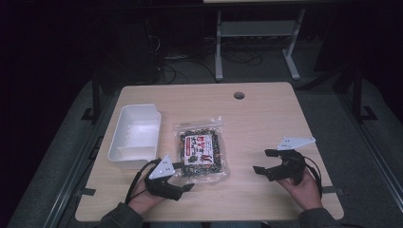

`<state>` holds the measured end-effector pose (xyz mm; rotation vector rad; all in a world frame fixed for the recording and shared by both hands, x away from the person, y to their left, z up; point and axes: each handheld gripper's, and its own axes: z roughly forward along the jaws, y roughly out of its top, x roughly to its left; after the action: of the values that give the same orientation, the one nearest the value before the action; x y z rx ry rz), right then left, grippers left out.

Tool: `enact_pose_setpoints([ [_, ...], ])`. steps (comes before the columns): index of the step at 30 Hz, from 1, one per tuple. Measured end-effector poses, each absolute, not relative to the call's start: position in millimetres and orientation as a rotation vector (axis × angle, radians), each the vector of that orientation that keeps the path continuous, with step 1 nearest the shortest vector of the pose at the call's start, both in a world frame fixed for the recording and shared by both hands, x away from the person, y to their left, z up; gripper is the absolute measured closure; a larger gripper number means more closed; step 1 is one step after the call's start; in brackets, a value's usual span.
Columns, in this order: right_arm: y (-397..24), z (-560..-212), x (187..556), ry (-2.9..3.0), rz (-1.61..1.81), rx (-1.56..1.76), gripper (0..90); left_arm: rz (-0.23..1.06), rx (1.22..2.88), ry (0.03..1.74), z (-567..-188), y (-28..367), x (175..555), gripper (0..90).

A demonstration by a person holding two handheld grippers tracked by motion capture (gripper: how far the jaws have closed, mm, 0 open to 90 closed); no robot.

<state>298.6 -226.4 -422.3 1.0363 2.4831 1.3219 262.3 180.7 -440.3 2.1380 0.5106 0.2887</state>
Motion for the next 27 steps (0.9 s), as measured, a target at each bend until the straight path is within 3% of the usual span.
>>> enact_pose_setpoints([
  [14, -187.2, -390.3, 362.7, 2.546, 1.26, 0.998, 13.8, 0.284, 2.132, 0.519, -439.1, 184.5, 263.3, 20.3],
  [27, -142.8, -385.9, 425.3, 2.633, 1.182, 1.012, 14.3, 0.294, 2.132, 0.542, -439.5, 187.6, 266.3, 23.5],
])
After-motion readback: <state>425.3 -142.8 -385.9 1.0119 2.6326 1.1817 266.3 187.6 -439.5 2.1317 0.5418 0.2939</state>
